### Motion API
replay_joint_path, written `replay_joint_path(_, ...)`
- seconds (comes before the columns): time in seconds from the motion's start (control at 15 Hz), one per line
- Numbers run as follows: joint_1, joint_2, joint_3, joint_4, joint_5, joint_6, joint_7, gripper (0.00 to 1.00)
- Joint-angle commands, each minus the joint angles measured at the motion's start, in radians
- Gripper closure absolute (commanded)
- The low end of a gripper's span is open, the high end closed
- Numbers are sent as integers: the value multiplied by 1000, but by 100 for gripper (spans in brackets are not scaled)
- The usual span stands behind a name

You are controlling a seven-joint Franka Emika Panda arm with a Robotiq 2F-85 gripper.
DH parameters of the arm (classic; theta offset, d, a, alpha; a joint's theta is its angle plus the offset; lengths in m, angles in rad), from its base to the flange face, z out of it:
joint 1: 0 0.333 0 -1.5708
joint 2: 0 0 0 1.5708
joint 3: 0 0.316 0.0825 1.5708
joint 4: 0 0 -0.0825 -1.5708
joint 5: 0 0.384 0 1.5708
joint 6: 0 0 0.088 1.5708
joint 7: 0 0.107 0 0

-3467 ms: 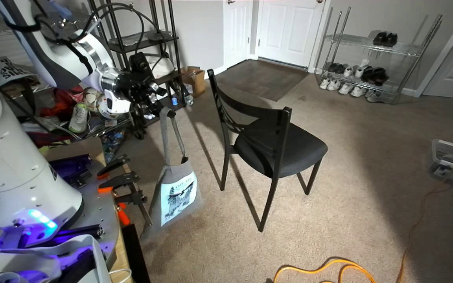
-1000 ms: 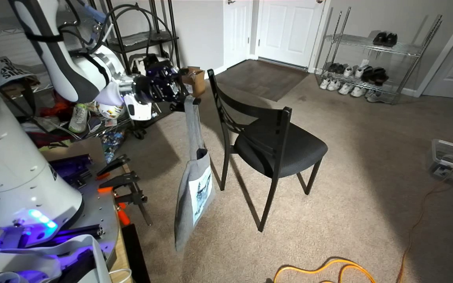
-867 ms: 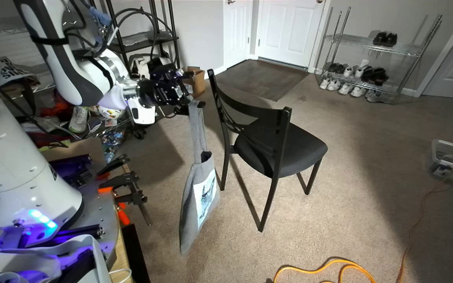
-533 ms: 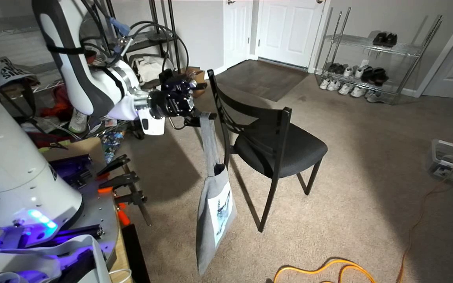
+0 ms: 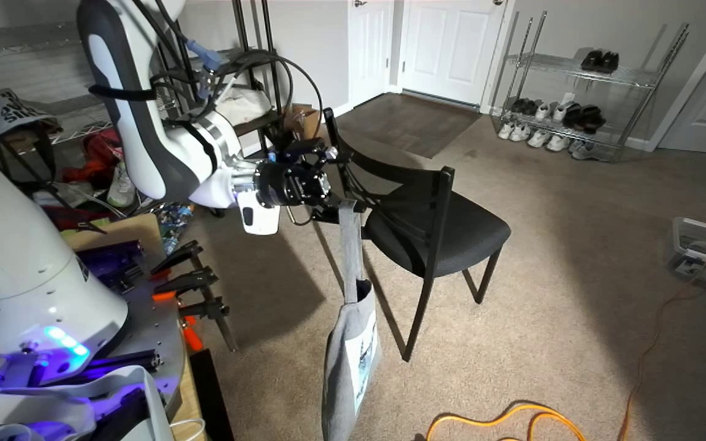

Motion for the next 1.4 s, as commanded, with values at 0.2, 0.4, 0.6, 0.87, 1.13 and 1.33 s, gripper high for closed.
replay_joint_path(0.2, -57, 10, -60, 54, -109, 58, -32, 0)
replay_joint_path(0.4, -73, 33, -86, 118, -135, 79, -50, 0)
replay_joint_path(0.6, -86, 52, -111, 186, -151, 98, -94, 0)
replay_joint_path(0.87, -99, 90, -137, 254, -161, 99, -128, 0)
replay_joint_path(1.13, -112, 102, -159, 307, -165, 107, -159, 0)
replay_joint_path(1.33, -124, 93, -171, 337, -169, 142, -177, 0)
